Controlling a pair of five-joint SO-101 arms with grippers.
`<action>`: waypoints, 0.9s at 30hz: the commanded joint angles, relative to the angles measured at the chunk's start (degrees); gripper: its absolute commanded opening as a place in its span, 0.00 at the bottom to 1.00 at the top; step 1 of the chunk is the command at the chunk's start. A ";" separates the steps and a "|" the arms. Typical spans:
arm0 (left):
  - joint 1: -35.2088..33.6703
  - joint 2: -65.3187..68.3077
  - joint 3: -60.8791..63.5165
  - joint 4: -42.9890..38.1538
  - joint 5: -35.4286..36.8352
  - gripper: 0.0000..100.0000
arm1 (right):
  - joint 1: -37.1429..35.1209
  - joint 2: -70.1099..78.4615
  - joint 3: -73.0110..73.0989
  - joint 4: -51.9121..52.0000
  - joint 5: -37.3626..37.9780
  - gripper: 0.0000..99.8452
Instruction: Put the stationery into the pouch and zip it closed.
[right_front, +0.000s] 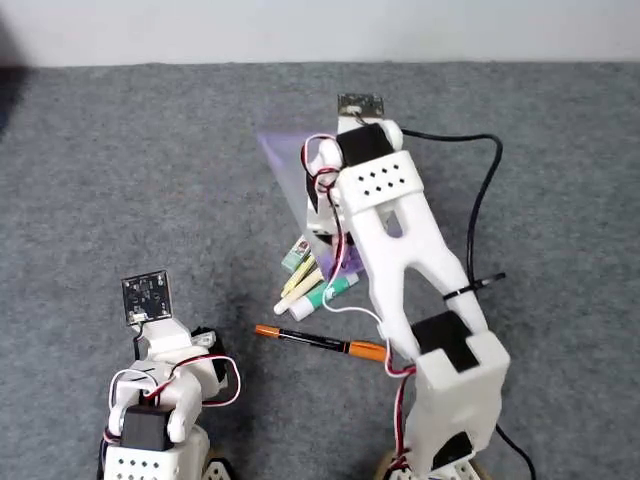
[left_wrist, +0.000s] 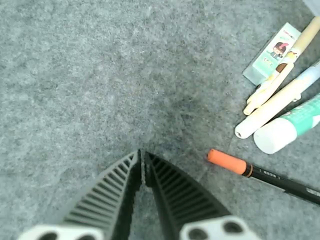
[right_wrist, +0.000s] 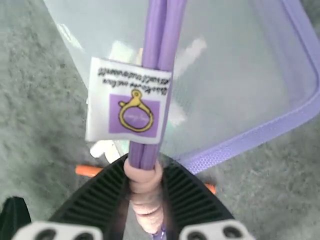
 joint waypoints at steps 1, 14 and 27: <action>-0.26 -0.62 -0.66 0.26 0.53 0.01 | -0.40 -6.20 1.41 2.24 -0.62 0.01; 0.09 -0.62 -0.66 0.26 0.53 0.01 | -0.57 -14.90 4.75 2.07 1.32 0.01; 0.18 -0.62 -0.66 0.26 0.53 0.01 | -0.66 -15.08 4.75 1.98 1.23 0.01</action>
